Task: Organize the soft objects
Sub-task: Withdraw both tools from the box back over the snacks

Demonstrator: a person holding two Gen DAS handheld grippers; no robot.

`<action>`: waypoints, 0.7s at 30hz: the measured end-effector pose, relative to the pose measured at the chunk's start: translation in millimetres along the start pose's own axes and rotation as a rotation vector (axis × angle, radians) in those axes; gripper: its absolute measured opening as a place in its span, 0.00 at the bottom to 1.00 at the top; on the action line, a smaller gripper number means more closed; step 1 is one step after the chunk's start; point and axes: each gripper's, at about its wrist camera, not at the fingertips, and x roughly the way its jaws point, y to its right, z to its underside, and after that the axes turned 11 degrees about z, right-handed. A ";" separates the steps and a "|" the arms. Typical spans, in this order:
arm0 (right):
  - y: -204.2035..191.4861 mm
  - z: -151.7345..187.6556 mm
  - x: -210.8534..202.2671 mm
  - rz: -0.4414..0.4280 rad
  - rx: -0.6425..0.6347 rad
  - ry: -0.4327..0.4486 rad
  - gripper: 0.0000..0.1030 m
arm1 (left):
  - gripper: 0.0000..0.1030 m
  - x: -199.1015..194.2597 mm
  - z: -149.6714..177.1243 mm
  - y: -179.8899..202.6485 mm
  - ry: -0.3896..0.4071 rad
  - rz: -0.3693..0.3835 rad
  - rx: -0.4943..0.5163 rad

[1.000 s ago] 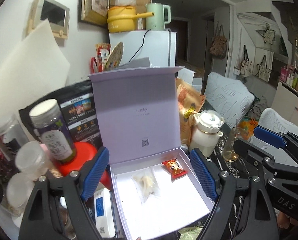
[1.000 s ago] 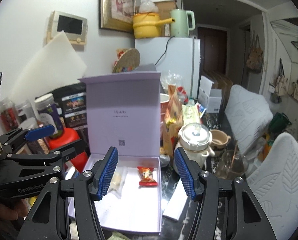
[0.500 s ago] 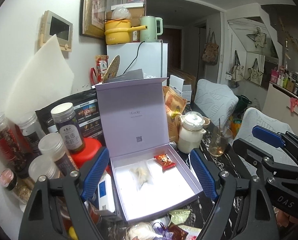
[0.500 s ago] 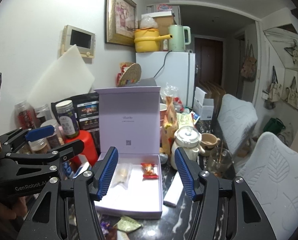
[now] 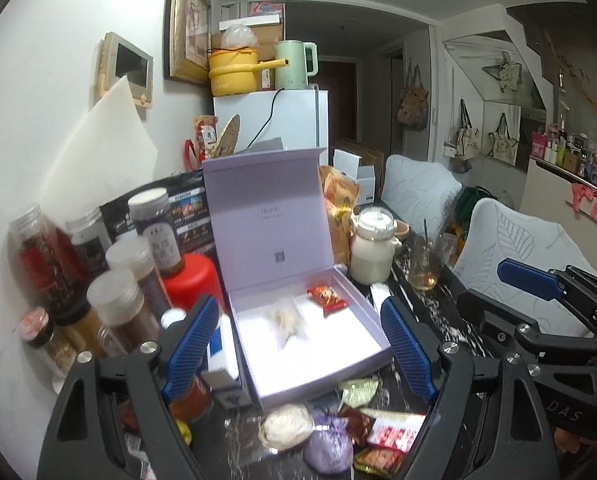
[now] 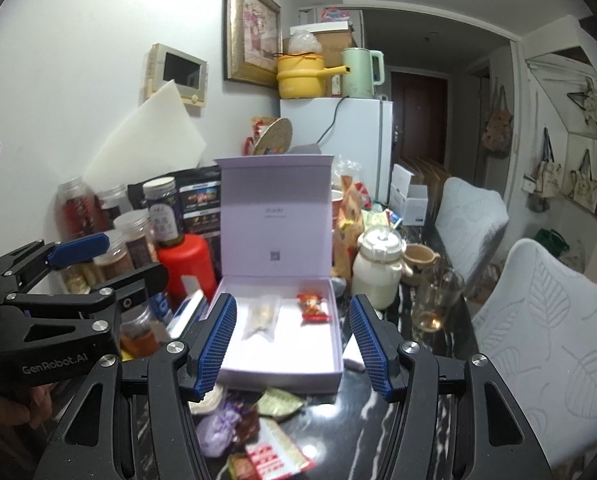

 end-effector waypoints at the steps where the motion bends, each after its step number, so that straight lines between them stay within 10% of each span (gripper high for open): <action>1: -1.5 3.0 -3.2 -0.003 0.000 -0.002 0.57 | 0.81 -2.7 3.6 0.1 -0.002 0.000 -0.003; 21: -25.5 79.5 -43.9 -0.005 -0.009 -0.094 0.60 | 0.81 -19.1 73.8 5.1 -0.094 0.041 -0.040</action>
